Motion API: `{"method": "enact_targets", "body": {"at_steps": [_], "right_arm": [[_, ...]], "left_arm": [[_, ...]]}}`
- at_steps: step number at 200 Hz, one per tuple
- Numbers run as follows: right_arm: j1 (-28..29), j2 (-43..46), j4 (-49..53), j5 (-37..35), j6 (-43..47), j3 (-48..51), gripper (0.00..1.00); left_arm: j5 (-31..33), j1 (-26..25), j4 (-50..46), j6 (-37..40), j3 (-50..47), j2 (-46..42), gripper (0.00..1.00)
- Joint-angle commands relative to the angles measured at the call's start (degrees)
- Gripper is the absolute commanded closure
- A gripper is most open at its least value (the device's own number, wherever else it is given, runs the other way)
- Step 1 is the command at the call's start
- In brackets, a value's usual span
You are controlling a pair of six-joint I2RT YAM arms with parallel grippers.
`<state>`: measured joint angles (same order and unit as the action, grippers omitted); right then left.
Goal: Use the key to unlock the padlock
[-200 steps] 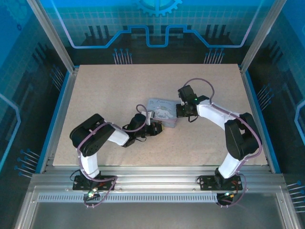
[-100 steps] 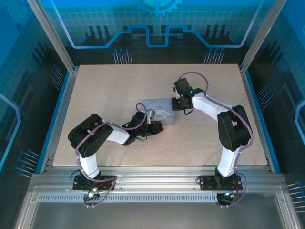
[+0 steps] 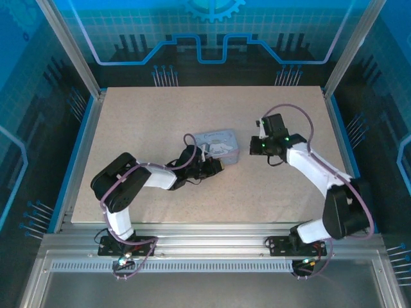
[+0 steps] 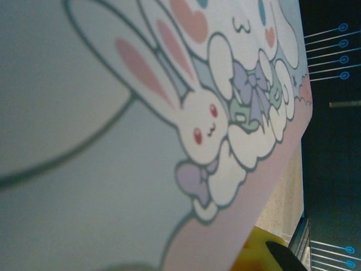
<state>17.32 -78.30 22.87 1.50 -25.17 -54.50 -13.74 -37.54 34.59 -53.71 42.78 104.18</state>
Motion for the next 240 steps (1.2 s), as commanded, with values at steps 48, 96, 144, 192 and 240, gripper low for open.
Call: {"method": "enact_targets", "body": {"at_steps": [48,96,144,192,240], "right_arm": [[-2.0,18.4,-21.7,16.5,-14.1,21.0,1.0],[-1.3,25.0,-39.7,18.9,-24.2,33.0,1.0],[1.0,19.5,-49.9,17.7,-30.0,37.4,1.0],[6.3,12.3,-56.9,13.6,-32.7,38.0,1.0],[8.4,4.8,-62.7,13.1,-35.2,37.0,1.0]], "left_arm": [[-0.2,0.4,2.9,-3.4,1.4,-2.0,0.92],[-0.8,0.9,4.3,-4.4,0.7,-1.9,0.92],[-1.4,1.2,5.4,-4.9,0.5,-1.9,0.92],[-1.9,1.2,6.4,-5.8,0.5,-1.6,0.92],[-2.3,1.4,7.7,-6.8,0.4,-1.1,0.93]]}}
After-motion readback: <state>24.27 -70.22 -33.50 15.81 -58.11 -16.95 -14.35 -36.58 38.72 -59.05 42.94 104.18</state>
